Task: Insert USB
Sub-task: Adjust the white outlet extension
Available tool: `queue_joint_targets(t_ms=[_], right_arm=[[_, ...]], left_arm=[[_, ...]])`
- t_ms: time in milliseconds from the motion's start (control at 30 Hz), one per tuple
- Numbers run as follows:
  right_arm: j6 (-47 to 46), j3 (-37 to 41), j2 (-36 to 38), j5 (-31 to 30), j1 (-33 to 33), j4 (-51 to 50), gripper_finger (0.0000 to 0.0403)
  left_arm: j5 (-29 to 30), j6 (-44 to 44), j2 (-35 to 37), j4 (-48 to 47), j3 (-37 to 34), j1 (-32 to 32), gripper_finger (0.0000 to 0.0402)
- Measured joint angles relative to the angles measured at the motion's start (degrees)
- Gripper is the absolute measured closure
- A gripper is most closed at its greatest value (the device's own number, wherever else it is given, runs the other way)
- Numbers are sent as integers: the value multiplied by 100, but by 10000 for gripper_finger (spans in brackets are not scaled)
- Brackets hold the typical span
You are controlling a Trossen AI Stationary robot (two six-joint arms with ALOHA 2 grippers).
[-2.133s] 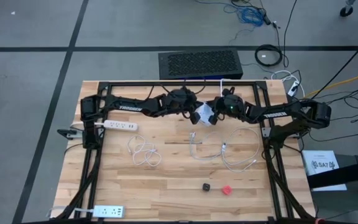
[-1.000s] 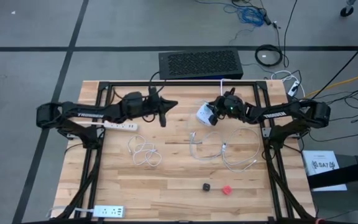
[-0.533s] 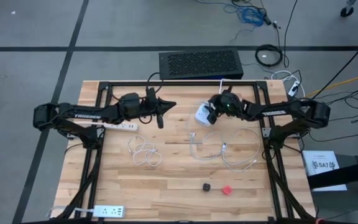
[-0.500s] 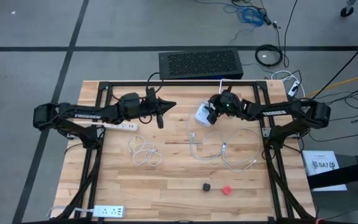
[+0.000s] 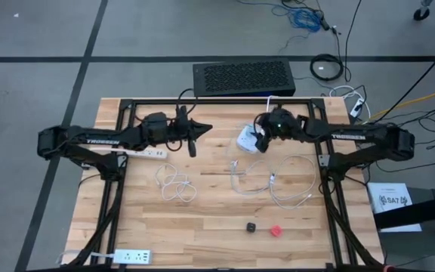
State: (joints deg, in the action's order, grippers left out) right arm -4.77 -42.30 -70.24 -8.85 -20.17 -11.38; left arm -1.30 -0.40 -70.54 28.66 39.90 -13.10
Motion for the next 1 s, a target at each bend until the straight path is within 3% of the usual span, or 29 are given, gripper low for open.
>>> queue_joint_targets(t_ms=[100,233,367,467,633,1000], right_arm=[[-628,109,-77,-19,285,-414,206],[-1499,559,-610,-216,707,136,295],[-1979,649,-1328,-1066,967,668,386],[-2185,612,-1655,-1418,944,848,391],[-2107,601,-1691,-1454,607,441,400],[-643,639,-978,-1348,-893,-1015,402]], left_arm=[[-2,123,207,-388,0,17,400],[0,121,377,-600,2,17,400],[34,118,388,-742,5,17,400],[91,117,386,-853,5,17,400],[140,87,384,-830,-162,9,400],[238,-31,382,-681,-417,-15,400]])
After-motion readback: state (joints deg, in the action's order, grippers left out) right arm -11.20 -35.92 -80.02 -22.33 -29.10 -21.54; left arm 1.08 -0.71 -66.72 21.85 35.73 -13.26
